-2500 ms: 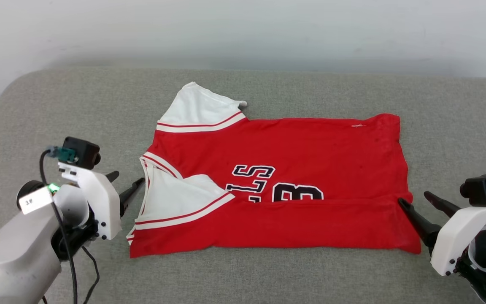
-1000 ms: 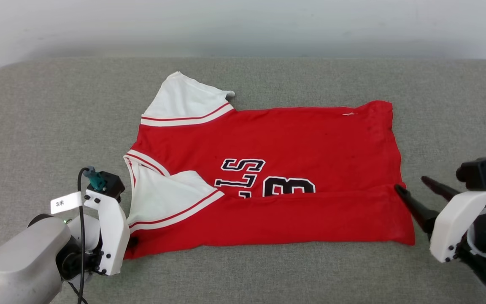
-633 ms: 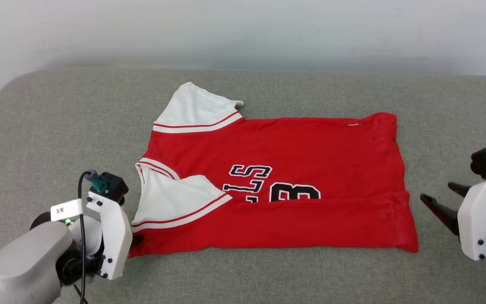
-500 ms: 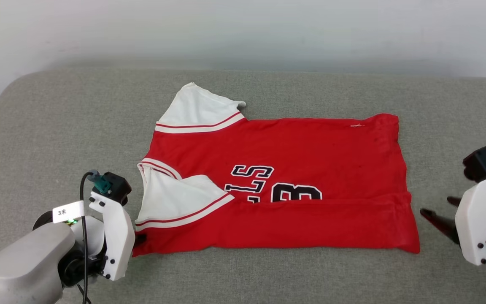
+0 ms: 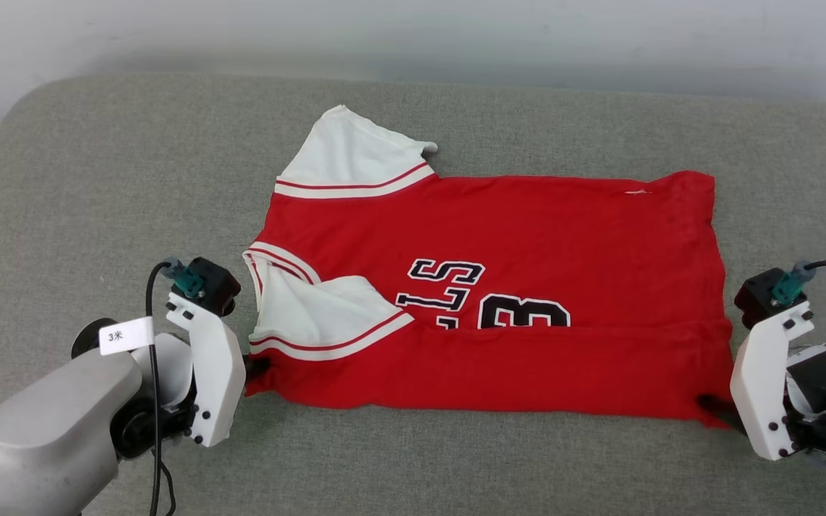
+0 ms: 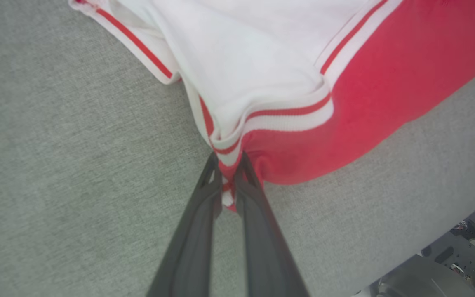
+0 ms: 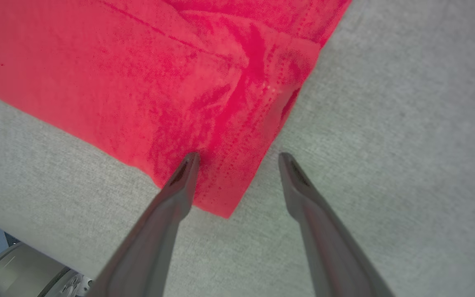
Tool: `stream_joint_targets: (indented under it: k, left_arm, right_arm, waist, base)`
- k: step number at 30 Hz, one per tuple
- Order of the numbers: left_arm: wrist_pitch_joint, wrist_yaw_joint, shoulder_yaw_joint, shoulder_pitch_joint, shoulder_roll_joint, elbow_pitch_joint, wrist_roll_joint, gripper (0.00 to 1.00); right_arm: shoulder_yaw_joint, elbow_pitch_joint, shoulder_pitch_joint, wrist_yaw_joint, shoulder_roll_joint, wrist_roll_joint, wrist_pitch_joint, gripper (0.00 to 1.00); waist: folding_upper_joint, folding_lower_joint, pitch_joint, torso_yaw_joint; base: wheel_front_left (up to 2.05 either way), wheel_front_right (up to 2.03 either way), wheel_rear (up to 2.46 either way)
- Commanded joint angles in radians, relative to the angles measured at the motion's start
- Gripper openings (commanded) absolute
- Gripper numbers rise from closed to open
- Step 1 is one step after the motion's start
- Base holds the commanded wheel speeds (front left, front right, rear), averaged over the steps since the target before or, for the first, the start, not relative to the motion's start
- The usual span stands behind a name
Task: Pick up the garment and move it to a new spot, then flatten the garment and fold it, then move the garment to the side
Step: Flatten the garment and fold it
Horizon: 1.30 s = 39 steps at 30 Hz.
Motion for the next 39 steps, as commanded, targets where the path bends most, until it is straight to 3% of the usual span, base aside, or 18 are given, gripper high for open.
stream_joint_targets:
  k: [1, 12, 13, 14, 27, 34, 39]
  left_arm:
    - [-0.007, 0.000, -0.002, -0.015, -0.006, -0.002, 0.006, 0.00]
    - [-0.035, 0.000, -0.014, -0.028, -0.011, 0.010, 0.008, 0.00]
    - [-0.038, 0.000, -0.015, -0.025, -0.010, 0.013, 0.005, 0.00]
    - [-0.040, 0.000, -0.016, -0.021, -0.009, 0.016, 0.003, 0.00]
    - [-0.069, 0.000, -0.019, 0.030, 0.004, 0.028, -0.033, 0.00]
    - [-0.075, 0.010, -0.014, 0.058, 0.051, -0.019, -0.047, 0.00]
    - [-0.072, 0.043, -0.020, 0.109, 0.113, -0.116, -0.060, 0.00]
  right_arm:
    - [0.011, 0.021, -0.014, -0.001, 0.012, -0.009, -0.010, 1.00]
    - [0.166, 0.171, 0.041, 0.001, 0.086, 0.015, -0.078, 1.00]
    - [0.172, 0.173, 0.038, 0.002, 0.087, 0.023, -0.090, 0.67]
    - [0.175, 0.175, 0.031, 0.002, 0.087, 0.029, -0.104, 0.00]
    - [0.142, 0.116, -0.002, -0.001, 0.000, 0.118, -0.240, 0.00]
    - [0.106, 0.024, 0.053, -0.001, -0.068, 0.164, -0.273, 0.00]
    - [0.059, -0.065, 0.131, -0.001, -0.106, 0.179, -0.254, 0.00]
  waist:
    - [0.0000, -0.0001, 0.015, 0.006]
    - [0.0000, -0.0001, 0.043, 0.010]
    - [0.0000, -0.0001, 0.041, 0.008]
    - [0.0000, -0.0001, 0.038, 0.005]
    - [0.0000, -0.0001, -0.056, -0.023]
    - [0.0000, -0.0001, -0.111, -0.034]
    - [0.0000, -0.0001, -0.149, -0.040]
  base:
    - [0.00, 0.00, 0.00]
    - [0.00, 0.00, 0.00]
    - [0.00, 0.00, 0.00]
    - [0.00, 0.00, 0.00]
    - [0.00, 0.00, 0.00]
    - [0.00, 0.00, 0.00]
    - [0.00, 0.00, 0.00]
